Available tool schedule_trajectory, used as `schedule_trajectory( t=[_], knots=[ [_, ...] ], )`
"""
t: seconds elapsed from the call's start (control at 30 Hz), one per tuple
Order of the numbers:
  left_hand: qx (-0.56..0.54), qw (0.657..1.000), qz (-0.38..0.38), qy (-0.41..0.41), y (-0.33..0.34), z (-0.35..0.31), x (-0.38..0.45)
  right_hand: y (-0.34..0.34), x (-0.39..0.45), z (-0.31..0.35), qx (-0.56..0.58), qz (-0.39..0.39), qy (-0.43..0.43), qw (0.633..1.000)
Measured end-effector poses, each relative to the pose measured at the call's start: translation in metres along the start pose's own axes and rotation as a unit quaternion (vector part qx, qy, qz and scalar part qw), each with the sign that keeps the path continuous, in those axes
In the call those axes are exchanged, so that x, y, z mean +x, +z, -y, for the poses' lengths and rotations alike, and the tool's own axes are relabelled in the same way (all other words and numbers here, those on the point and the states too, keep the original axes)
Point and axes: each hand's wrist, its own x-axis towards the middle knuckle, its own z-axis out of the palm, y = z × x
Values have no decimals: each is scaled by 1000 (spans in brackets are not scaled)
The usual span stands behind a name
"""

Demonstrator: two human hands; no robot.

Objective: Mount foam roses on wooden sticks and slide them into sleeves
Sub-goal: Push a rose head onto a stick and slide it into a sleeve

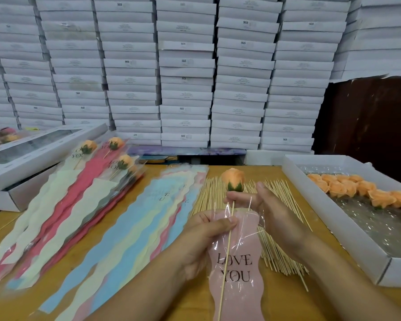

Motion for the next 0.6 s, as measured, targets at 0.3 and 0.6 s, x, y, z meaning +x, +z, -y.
schedule_trajectory(
  t=[0.3, 0.6],
  knots=[
    [13, 1000, 2, -11, 1, -1, -1, -1, 0, 6, -25, 21, 21, 999],
    [-11, 1000, -21, -11, 3, -4, -1, 2, 4, 10, -34, 19, 19, 999]
  ],
)
